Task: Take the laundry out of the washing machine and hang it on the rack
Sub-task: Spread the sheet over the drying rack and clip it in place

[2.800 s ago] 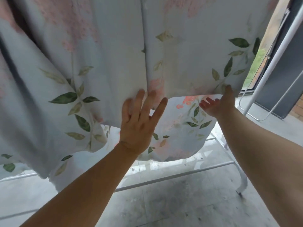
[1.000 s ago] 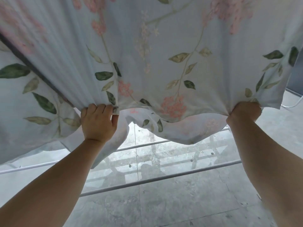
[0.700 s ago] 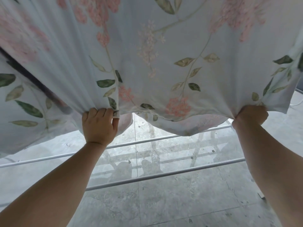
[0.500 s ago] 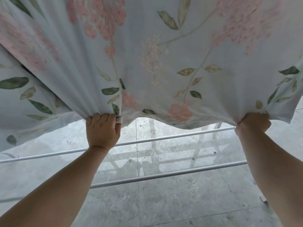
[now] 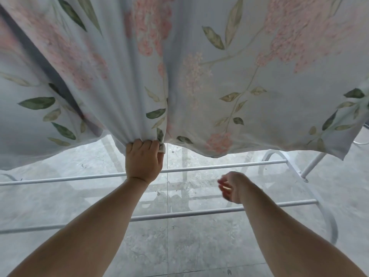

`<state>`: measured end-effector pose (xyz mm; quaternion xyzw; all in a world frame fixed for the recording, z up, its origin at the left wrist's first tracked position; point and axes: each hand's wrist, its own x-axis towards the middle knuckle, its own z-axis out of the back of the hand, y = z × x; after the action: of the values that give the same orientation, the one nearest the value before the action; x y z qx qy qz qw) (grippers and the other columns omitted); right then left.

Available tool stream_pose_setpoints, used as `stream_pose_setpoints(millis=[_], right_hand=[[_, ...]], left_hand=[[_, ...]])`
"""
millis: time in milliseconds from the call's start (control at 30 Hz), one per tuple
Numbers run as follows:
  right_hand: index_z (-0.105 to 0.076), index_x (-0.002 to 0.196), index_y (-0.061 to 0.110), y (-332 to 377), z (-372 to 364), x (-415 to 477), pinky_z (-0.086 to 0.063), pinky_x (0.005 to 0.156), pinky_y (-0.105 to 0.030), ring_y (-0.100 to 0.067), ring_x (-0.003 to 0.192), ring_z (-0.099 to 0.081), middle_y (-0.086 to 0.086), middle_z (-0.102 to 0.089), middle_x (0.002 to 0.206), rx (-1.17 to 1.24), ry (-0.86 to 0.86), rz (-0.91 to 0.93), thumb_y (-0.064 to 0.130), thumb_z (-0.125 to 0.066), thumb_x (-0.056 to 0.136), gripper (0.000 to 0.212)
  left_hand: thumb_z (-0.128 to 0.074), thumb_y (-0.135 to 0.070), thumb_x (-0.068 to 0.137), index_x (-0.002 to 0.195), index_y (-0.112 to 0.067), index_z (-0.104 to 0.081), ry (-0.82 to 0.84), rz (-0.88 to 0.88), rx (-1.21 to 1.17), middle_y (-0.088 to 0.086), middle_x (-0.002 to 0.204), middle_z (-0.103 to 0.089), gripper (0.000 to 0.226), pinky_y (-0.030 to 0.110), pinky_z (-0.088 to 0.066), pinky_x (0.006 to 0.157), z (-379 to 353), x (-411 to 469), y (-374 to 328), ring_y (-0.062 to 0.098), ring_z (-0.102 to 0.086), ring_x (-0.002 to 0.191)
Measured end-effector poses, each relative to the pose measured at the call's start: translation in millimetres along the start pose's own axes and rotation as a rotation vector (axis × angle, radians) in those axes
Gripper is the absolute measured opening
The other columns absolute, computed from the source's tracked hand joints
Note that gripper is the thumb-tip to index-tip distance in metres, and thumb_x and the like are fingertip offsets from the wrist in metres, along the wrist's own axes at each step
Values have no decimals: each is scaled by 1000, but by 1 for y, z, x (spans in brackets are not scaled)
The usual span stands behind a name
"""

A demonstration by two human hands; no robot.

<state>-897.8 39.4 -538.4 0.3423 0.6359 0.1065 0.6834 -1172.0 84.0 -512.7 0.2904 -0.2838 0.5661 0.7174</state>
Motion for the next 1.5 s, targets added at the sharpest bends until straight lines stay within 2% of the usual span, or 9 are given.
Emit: stream_pose_setpoints(millis=[167, 333, 467, 633, 733, 867, 1000, 1167, 1500], right_hand=[[-60, 124, 22, -7, -46, -25, -50, 72, -31, -20, 91, -71, -3, -75, 111, -295, 442, 138, 14, -79, 84, 45], [-66, 117, 24, -29, -90, -31, -46, 65, -29, -17, 81, -64, -1, -72, 108, -186, 501, 196, 44, -86, 73, 52], [-69, 108, 21, -48, -129, -35, -38, 56, -26, -15, 72, -49, -1, -65, 97, -144, 377, 262, 57, -82, 71, 54], [-68, 111, 27, -62, -181, -62, -50, 75, -34, -20, 91, -66, 1, -72, 107, -295, 462, 353, 70, -74, 67, 62], [-65, 116, 28, -70, -215, -85, -57, 82, -37, -19, 94, -73, 2, -73, 111, -493, 603, 397, 76, -67, 71, 66], [-47, 144, 16, -100, -262, -106, -61, 82, -36, -21, 97, -73, -5, -67, 121, -777, 665, 288, 86, -56, 64, 106], [-2, 160, 29, -101, -304, -118, -56, 94, -47, -33, 116, -63, -17, -41, 151, -396, 605, 226, 75, -61, 76, 112], [-27, 150, 36, -74, -336, -118, -44, 108, -46, -20, 132, -50, 7, -35, 156, -53, 347, 465, 59, -67, 86, 79], [-48, 131, 7, -60, -347, -115, -53, 90, -50, -38, 100, -70, -20, -64, 122, 145, 440, 29, 48, -42, 99, 52]], left_hand=[[-55, -29, 92, 80, -15, -60, 84, 15, 7, 4, 69, -61, 19, 41, -36, 71, 2, -13, 6, 30, -50, 70], [-59, -25, 89, 97, -18, -63, 232, -100, -121, -1, 87, -66, 11, 39, -41, 80, 13, -13, 6, 26, -56, 83], [-59, -1, 67, 113, -27, -53, 467, 82, -524, -11, 111, -57, 53, 22, -43, 96, 36, -32, 30, 10, -53, 106], [-50, 5, 64, 69, -22, -63, 308, 862, -760, -8, 72, -68, 30, 17, -46, 64, 76, -65, 115, 10, -63, 72], [-42, 12, 77, 92, -13, -65, 236, 1410, -1290, 10, 97, -70, 37, 30, -50, 69, 86, -67, 184, 24, -68, 85], [-62, -2, 84, 104, -13, -64, 144, 1422, -1613, 7, 125, -65, 22, 40, -50, 86, 113, -65, 247, 27, -60, 118], [-80, -21, 67, 125, -17, -64, -54, 1419, -1873, 1, 125, -69, 60, 42, -44, 101, 132, -69, 286, 22, -60, 120], [-75, -30, 78, 87, -29, -76, -318, 1433, -2012, -13, 96, -72, 9, 41, -39, 104, 133, -101, 336, 18, -63, 112], [-53, -20, 102, 125, -23, -66, -554, 1709, -1928, -3, 120, -70, 27, 37, -56, 86, 124, -98, 375, 17, -66, 111]])
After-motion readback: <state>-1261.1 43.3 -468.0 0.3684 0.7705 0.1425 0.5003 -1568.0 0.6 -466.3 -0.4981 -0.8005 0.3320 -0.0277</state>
